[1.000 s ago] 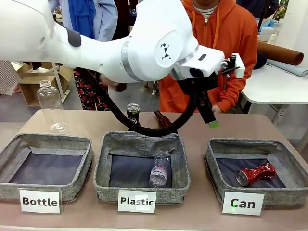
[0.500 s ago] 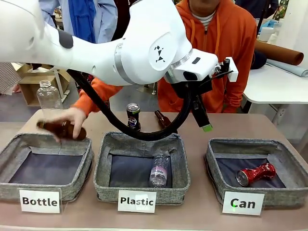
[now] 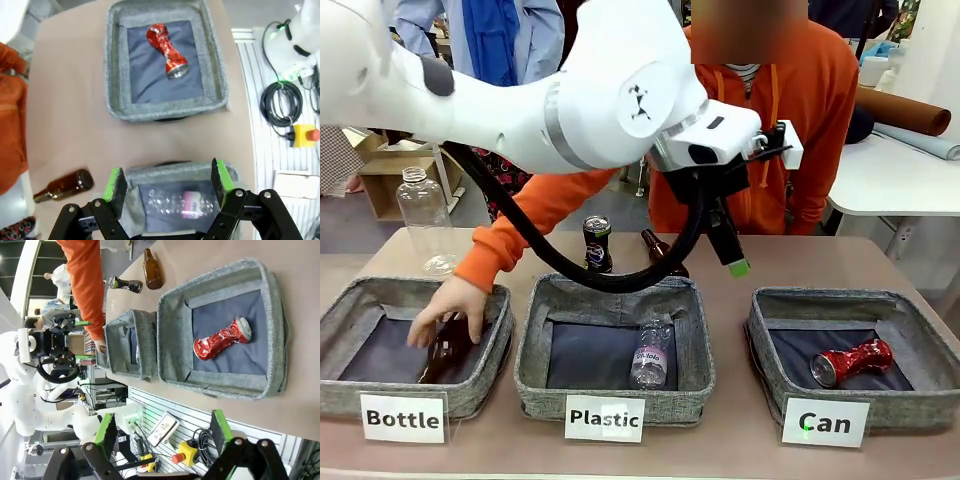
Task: Sort the can waste into the basket.
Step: Pick up the can waste from the table and place it in the right Fabric basket.
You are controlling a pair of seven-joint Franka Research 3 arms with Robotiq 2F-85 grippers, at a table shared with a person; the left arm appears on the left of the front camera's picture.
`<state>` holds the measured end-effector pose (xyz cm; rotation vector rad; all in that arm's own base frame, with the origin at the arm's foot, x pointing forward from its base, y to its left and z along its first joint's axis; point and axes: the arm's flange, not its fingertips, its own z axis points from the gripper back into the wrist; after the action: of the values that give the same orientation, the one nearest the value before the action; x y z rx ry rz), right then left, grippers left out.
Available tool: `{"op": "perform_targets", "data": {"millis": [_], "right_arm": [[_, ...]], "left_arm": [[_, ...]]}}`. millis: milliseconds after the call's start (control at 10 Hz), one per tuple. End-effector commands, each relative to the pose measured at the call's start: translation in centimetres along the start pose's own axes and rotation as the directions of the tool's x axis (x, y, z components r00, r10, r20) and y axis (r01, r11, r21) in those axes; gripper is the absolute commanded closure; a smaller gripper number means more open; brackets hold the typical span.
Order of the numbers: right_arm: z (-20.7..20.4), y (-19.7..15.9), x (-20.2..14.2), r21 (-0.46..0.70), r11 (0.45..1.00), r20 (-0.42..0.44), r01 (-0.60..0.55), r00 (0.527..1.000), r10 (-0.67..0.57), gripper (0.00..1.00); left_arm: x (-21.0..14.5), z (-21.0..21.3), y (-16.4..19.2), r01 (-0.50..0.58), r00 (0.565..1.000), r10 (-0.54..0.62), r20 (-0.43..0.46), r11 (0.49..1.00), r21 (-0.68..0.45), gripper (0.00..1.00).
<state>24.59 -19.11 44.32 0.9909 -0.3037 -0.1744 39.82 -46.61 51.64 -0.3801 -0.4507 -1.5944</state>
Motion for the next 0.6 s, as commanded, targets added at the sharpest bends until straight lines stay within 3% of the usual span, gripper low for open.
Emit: {"op": "perform_targets", "data": {"millis": [0,400,500], "right_arm": [[-0.3,0.1,0.2,0.009,0.999,-0.004,0.036,0.999,-0.036,0.00],[-2.0,2.0,1.1,0.007,0.998,0.037,0.064,0.997,-0.064,0.00],[-3.4,3.8,1.6,0.006,0.997,0.051,0.074,0.996,-0.074,0.00]], "left_arm": [[-4.2,3.3,-1.9,-0.010,0.999,0.012,0.032,0.998,-0.062,0.12],[-14.6,10.3,-2.6,-0.171,0.980,0.185,0.073,0.970,-0.171,0.12],[-18.2,13.4,-2.2,-0.230,0.956,0.256,0.140,0.956,-0.180,0.12]]}}
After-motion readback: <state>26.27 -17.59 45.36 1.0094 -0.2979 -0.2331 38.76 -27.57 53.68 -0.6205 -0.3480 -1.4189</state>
